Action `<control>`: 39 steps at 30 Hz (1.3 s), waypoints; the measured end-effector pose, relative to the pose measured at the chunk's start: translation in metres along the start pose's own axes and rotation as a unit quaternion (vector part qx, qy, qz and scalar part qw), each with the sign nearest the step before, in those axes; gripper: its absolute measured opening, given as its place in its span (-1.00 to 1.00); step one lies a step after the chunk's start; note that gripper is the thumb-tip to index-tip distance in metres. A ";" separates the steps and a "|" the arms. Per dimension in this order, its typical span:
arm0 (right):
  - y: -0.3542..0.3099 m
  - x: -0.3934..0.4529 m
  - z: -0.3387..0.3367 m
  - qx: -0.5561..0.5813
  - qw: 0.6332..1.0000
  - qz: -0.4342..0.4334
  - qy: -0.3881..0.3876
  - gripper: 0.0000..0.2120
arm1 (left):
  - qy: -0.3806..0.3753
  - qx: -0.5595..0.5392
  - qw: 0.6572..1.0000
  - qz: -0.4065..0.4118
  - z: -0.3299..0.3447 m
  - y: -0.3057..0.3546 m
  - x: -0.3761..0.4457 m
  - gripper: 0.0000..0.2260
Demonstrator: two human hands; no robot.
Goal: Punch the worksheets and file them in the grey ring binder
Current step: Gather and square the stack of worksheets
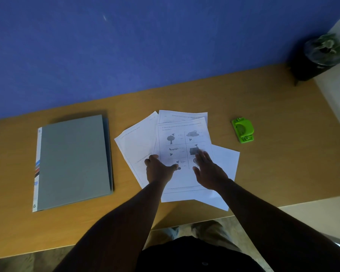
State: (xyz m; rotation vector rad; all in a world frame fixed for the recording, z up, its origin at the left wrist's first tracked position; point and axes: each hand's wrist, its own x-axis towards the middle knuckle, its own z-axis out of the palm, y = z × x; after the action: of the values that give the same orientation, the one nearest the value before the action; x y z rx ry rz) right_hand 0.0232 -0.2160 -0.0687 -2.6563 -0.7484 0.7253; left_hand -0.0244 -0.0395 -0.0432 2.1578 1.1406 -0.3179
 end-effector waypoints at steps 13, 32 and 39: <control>0.000 0.001 0.007 -0.042 0.999 -0.009 -0.010 -0.41 | 0.038 -0.029 0.994 -0.097 0.016 0.011 -0.004 -0.40; -0.018 0.000 -0.041 0.074 0.987 0.128 0.059 -0.58 | -0.074 -0.170 0.983 0.007 -0.006 -0.003 0.011 -0.77; -0.011 0.016 -0.054 0.192 0.942 0.232 0.150 -0.51 | -0.113 -0.224 0.968 0.029 -0.029 -0.009 0.016 -0.81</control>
State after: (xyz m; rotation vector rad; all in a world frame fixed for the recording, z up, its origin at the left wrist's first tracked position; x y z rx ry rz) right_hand 0.0592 -0.2057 -0.0255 -2.4994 0.1039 0.4836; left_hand -0.0248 -0.0070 -0.0331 1.7067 0.9149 -0.2444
